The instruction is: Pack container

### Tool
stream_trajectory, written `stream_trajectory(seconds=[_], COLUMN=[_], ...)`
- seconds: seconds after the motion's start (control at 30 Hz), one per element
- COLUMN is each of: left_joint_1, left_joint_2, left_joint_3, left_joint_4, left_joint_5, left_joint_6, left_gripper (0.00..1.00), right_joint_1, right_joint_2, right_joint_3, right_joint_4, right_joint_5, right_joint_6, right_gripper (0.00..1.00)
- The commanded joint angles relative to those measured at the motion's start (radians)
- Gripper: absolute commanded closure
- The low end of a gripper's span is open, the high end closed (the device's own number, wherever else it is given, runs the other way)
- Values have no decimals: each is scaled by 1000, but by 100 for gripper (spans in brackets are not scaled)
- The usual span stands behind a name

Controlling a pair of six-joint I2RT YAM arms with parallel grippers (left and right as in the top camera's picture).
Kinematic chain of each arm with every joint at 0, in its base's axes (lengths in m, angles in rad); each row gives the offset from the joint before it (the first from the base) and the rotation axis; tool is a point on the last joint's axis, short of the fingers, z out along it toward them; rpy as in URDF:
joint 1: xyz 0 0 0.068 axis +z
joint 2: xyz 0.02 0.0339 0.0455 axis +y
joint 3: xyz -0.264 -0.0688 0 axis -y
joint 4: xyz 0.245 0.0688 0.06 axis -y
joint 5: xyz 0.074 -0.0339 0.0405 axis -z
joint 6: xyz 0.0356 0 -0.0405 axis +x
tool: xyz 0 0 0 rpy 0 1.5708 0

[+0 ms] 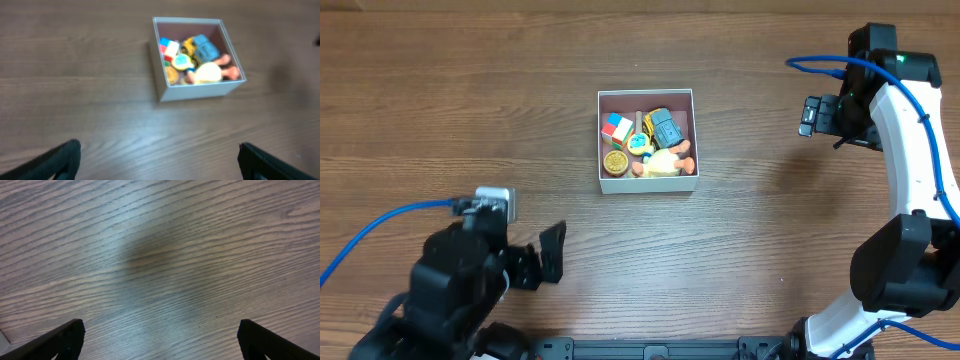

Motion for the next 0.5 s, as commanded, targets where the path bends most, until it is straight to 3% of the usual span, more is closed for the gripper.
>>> stream_trajectory(seconds=[0.0, 0.17, 0.3, 0.47], left_joint_1=[117, 255, 288, 321], left_joint_2=[-83, -288, -433, -485], left_joint_3=[-146, -371, -489, -571], left_joint_4=[150, 401, 480, 581], left_joint_5=[97, 315, 314, 279], left_joint_6=[79, 189, 195, 198], left_gripper=[0, 0, 0, 0], right_joint_1=[-2, -2, -2, -2], right_joint_2=[-10, -10, -10, -10], right_joint_3=[4, 4, 4, 4], right_joint_4=[3, 3, 3, 3], right_joint_5=[14, 14, 15, 14], right_joint_6=[0, 0, 0, 0], right_gripper=[0, 0, 0, 0])
